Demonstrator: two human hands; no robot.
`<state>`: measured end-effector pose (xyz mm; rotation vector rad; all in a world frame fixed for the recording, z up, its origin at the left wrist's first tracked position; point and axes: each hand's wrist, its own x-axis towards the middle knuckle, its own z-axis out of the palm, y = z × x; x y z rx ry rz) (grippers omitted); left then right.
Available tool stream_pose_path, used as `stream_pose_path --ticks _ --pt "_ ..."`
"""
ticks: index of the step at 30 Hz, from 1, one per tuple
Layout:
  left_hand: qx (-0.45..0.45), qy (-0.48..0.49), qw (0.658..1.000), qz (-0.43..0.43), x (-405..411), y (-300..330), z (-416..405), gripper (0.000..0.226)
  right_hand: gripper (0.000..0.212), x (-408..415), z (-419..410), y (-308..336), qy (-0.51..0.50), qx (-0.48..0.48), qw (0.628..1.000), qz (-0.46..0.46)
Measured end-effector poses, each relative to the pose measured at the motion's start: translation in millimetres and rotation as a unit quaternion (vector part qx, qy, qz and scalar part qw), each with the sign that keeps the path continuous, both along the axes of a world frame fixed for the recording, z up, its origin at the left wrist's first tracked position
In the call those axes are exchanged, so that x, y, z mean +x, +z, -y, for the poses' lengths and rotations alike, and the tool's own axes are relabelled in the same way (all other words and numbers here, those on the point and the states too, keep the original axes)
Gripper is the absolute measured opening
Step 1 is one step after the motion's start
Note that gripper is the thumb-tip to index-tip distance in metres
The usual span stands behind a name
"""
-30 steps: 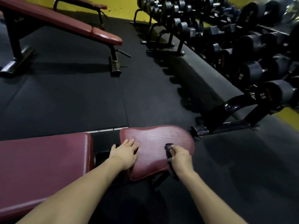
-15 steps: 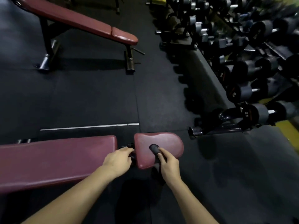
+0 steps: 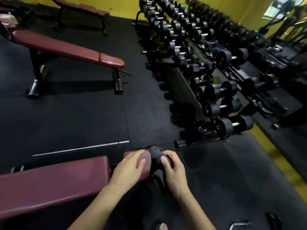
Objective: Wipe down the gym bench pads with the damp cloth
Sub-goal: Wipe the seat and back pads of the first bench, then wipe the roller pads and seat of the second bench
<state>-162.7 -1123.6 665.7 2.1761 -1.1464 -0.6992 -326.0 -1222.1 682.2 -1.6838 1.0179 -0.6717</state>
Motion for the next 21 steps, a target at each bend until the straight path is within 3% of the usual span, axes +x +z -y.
stream_pose_path --ticks 6,16,21 --pt "-0.005 0.014 1.0 0.013 -34 6 67 0.045 0.012 -37 98 -6 -0.006 -0.002 1.0 0.012" --pt "-0.008 0.083 0.996 -0.015 -83 -2 250 0.043 0.011 -92 300 7 0.011 0.048 0.998 0.044" --pt "-0.007 0.068 0.997 -0.02 -87 -5 320 0.043 0.013 -88 373 14 0.018 0.037 0.997 0.06"
